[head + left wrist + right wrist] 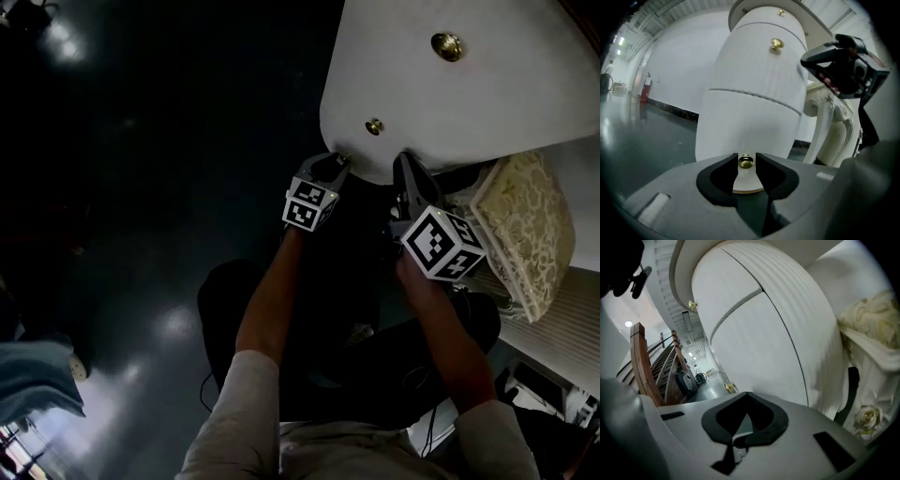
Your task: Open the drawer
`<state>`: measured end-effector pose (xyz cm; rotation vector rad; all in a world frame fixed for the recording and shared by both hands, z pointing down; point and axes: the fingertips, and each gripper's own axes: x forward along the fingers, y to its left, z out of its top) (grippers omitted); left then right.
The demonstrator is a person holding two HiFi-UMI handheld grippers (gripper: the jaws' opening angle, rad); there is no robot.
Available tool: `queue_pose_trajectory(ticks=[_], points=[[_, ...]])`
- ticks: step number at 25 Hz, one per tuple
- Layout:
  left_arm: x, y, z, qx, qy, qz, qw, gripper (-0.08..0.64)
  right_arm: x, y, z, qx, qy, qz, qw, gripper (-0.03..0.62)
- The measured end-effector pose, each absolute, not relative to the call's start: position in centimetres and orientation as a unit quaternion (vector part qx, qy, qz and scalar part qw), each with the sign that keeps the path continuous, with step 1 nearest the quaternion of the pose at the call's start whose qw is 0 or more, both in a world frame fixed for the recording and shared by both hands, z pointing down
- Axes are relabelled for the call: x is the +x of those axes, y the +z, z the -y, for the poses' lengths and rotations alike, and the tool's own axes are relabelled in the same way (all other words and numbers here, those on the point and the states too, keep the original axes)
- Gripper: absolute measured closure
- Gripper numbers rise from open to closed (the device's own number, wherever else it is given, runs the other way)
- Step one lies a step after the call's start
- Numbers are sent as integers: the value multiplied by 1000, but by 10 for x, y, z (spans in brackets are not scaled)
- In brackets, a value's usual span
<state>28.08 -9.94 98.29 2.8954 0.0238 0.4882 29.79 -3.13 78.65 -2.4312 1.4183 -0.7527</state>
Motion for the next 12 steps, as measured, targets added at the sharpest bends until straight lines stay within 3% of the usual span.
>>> queue_pose_trajectory(ticks=[12], points=[[293,991,101,980,193,16,33,445,296,784,50,-831,-216,-510,55,577]])
